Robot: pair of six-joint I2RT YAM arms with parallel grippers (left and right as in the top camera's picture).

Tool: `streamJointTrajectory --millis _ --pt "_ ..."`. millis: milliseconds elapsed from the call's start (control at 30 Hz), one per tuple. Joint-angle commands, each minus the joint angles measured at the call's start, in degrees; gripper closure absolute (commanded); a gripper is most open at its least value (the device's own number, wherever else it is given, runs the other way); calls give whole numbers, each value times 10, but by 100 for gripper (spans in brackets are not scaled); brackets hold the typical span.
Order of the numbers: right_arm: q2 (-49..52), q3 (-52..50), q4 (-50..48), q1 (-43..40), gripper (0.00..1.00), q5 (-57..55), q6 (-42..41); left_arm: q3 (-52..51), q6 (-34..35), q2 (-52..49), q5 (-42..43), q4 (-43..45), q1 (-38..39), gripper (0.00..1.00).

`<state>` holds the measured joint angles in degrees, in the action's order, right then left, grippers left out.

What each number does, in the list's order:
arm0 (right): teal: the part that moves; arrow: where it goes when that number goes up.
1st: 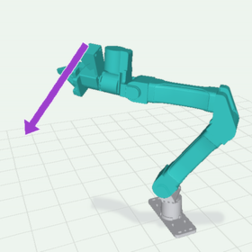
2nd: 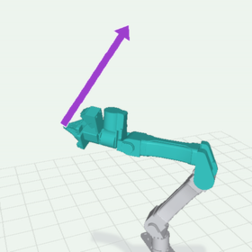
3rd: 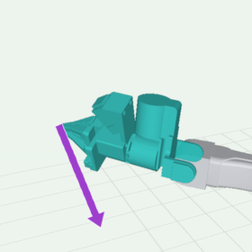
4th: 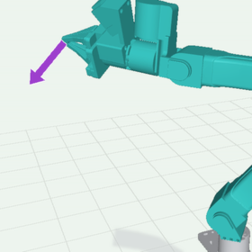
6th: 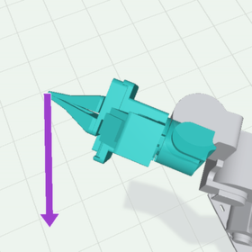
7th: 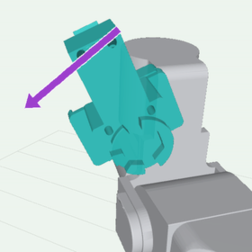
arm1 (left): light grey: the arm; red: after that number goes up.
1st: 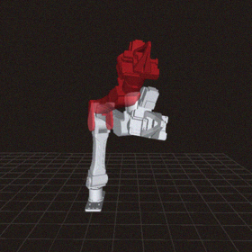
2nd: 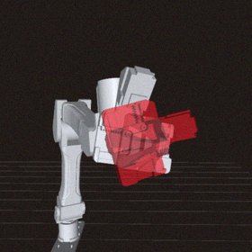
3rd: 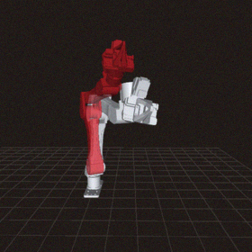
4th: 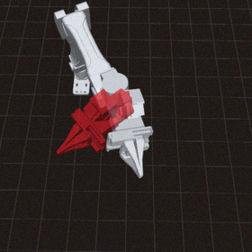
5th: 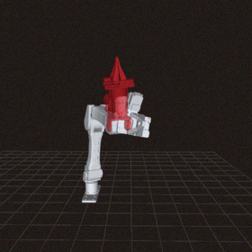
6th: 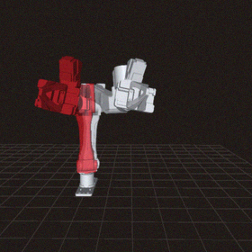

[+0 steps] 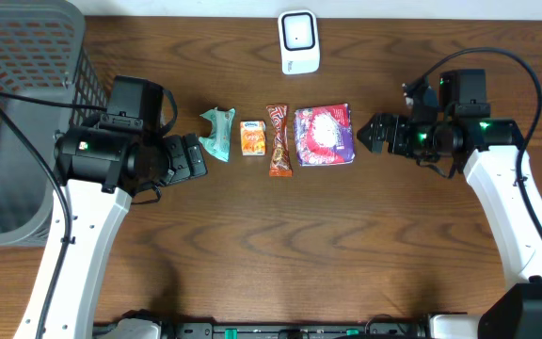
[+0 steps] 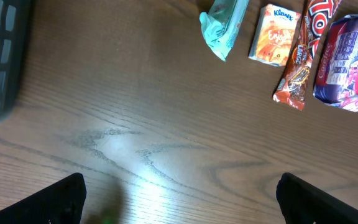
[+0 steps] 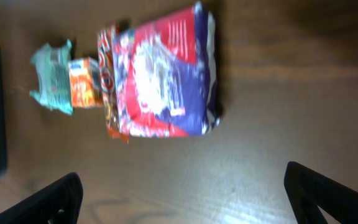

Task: Scan the item barcode
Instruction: 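Grasp the purple-red pack with the right gripper and lift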

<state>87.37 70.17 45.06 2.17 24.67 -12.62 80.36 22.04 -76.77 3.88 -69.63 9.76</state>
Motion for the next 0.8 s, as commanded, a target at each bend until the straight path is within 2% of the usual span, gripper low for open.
streamJointTrajectory --millis 0,167,500,633,733,767 --pt "5 9 -23 11 1 -45 -15 0 -5 -3 -9 -2 -2 2" --pt "34 9 -71 25 1 -57 14 0 -5 -3 -9 -2 -2 2" --pt "164 9 -175 27 1 52 31 0 -5 -3 -9 -2 -2 2" --pt "235 9 -236 18 1 156 30 0 -5 -3 -9 -2 -2 2" --pt "275 9 -266 13 7 208 30 0 -5 -3 -9 -2 -2 2" --pt "288 9 -271 13 11 216 30 0 -5 -3 -10 -2 -2 2"
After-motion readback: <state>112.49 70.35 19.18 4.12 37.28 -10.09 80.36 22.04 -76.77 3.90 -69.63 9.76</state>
